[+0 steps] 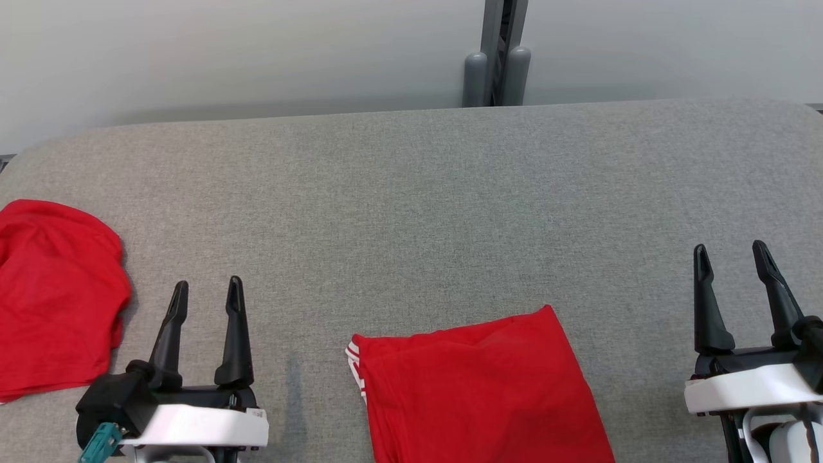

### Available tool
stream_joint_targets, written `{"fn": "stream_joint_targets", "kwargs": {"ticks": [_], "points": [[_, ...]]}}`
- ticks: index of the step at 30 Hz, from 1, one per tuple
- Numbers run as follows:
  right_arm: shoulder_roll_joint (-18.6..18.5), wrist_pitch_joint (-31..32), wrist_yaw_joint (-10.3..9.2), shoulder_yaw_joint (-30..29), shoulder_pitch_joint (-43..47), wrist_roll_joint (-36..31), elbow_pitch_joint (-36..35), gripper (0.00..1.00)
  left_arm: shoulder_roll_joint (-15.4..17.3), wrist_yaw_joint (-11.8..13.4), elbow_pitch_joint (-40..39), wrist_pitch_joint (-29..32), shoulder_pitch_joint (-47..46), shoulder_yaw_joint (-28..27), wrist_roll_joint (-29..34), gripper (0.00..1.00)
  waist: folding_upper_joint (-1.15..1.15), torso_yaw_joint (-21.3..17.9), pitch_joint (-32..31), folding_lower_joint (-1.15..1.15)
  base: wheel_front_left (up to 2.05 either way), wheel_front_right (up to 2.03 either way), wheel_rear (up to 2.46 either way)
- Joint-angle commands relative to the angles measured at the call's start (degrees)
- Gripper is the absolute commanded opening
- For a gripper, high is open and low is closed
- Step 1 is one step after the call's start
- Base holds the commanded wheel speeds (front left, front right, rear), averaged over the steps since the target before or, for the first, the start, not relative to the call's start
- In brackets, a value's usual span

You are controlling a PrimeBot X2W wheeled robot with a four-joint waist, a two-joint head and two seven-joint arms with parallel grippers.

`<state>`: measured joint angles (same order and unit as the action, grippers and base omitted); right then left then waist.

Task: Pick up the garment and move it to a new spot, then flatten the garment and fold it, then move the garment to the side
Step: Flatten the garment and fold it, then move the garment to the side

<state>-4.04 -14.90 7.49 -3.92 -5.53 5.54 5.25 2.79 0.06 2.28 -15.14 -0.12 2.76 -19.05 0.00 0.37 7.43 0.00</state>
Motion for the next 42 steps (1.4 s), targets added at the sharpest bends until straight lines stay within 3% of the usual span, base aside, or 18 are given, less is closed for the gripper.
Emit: {"fn": "stream_joint_targets", "kwargs": {"ticks": [1,42], "points": [[0.0,-0.4,0.01,-0.4,0.4,-0.1,-0.3,1.00,0.2,0.0,0.1,0.0,0.3,0.0,0.0,1.00,0.00,0.1,0.1,0.00,0.00,0.00,0.00],[0.5,-0.4,0.01,1.1,0.2,1.9,3.0,1.00,0.2,-0.2,1.6,0.0,1.0,2.9,1.6,1.00,0.00,0.9,-1.2,0.00,0.00,0.00,0.00]]}}
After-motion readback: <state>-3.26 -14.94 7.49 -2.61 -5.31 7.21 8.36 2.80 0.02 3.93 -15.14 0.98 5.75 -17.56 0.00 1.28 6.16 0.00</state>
